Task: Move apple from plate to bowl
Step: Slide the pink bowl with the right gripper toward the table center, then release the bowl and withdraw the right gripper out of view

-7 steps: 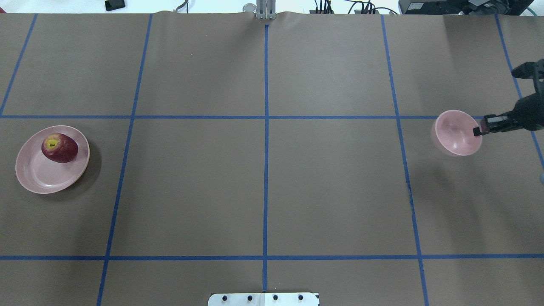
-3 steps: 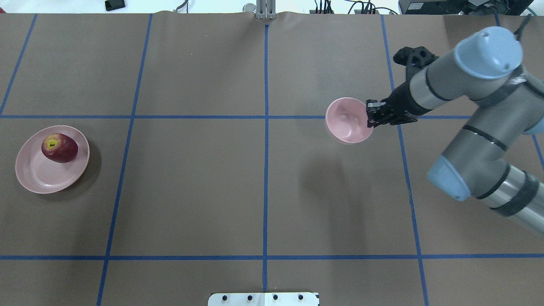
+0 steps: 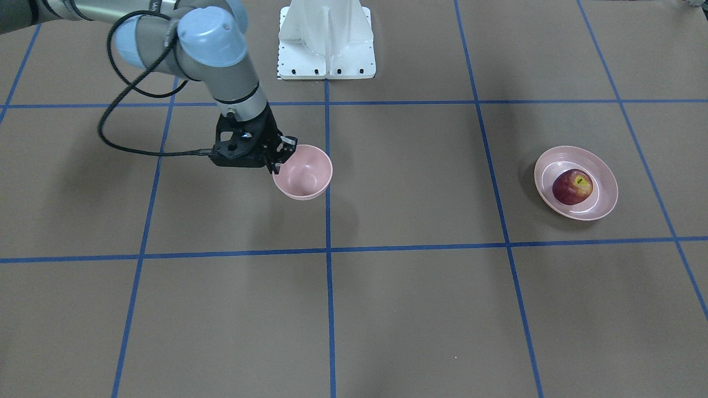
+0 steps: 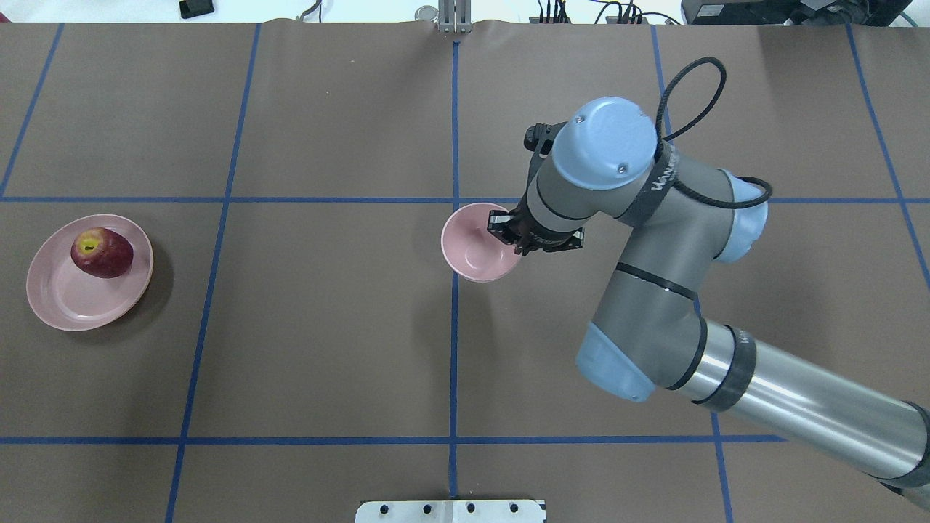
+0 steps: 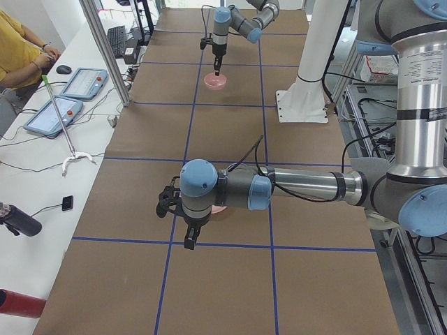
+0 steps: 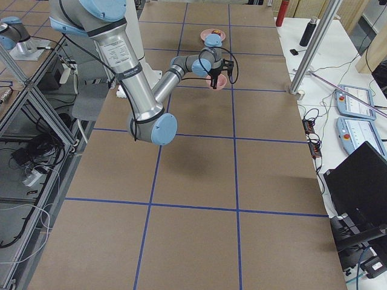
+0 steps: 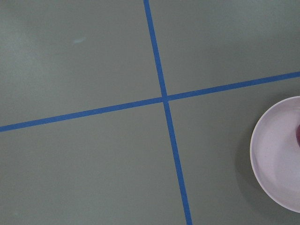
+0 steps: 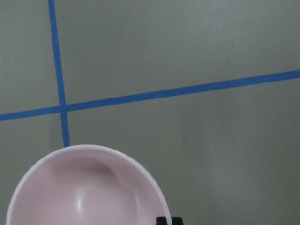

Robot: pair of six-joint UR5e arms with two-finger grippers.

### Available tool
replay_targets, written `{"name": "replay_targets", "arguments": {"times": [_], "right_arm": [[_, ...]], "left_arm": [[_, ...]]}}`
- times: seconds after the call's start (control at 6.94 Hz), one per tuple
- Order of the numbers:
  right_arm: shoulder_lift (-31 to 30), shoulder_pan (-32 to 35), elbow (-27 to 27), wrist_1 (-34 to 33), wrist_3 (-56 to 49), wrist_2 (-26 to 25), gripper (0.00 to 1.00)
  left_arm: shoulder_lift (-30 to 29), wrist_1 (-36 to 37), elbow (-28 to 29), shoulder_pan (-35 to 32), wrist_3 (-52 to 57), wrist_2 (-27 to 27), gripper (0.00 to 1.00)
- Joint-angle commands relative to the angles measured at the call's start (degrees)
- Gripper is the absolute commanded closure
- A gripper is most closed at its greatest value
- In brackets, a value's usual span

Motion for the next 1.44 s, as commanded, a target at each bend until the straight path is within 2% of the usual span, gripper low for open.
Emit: {"name": "replay_targets", "arguments": {"times": [0.0,0.29,0.58,0.72,0.86,1.01,1.15,1.3], "right_arm": [[3.0,-3.7,-4.8,-0.6,1.1,-3.0,1.0],[2.8,-3.9,-7.1,4.8,1.1,-3.1,1.0],[2.7,-4.0,-8.0,6.5,1.0,-3.0,1.0],[2.8,-4.0,-8.0,7.2,0.8,-3.1,0.87],[2.7,-3.9,-8.0,7.2,0.8,-3.3,0.14],[3.0,-4.0,-8.0,7.3,1.2,-5.2,0.0],[3.3,-3.7,-6.7,7.2,1.2,-5.3,0.0],[2.8,-0.4,-3.1,5.4,0.8,-3.7,0.0]], "left_arm": [[0.0,0.0,0.6,0.1,0.0,-0.1,0.01],[0.0,0.0,1.0,0.2,0.1,-1.1,0.01],[0.0,0.0,1.0,0.2,0.1,-1.2,0.01],[0.0,0.0,1.0,0.2,0.1,-1.1,0.01],[0.0,0.0,1.0,0.2,0.1,-1.2,0.01],[0.0,-0.1,0.9,0.2,0.1,-1.2,0.01],[0.0,-0.1,0.9,0.2,0.0,-1.3,0.01],[0.1,-0.1,1.0,0.2,-0.3,-3.1,0.01]]}}
